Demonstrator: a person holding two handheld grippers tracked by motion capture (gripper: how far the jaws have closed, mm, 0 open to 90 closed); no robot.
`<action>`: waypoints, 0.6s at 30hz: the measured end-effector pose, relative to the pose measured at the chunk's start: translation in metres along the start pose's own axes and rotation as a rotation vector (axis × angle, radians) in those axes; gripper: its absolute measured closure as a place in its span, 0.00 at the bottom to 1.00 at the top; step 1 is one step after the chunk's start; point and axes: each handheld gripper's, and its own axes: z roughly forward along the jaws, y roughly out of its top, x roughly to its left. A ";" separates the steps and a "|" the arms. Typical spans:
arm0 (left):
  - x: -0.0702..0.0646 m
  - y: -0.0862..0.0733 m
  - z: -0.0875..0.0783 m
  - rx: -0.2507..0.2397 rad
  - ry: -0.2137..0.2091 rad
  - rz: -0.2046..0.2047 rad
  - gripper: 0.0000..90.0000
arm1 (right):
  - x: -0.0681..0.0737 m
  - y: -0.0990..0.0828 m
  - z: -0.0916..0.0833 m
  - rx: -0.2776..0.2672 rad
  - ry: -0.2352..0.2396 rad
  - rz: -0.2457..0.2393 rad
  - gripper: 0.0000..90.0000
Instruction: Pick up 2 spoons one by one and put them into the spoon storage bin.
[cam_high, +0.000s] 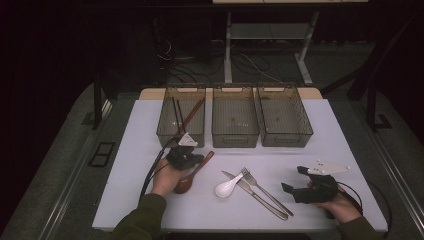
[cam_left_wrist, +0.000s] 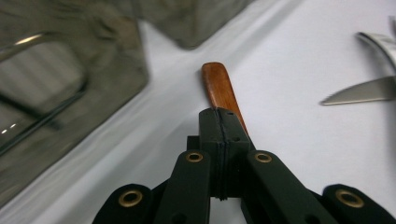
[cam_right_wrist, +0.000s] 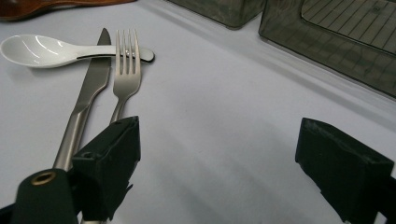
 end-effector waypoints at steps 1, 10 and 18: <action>-0.002 0.001 0.001 0.002 -0.011 0.001 0.99 | 0.000 0.000 0.000 0.001 0.000 0.000 0.16; -0.013 0.005 0.003 0.014 -0.069 0.065 0.99 | 0.000 0.000 0.000 -0.002 0.003 -0.003 0.16; -0.012 0.001 -0.015 -0.039 -0.081 0.035 0.94 | 0.001 0.000 0.000 -0.001 0.004 -0.006 0.16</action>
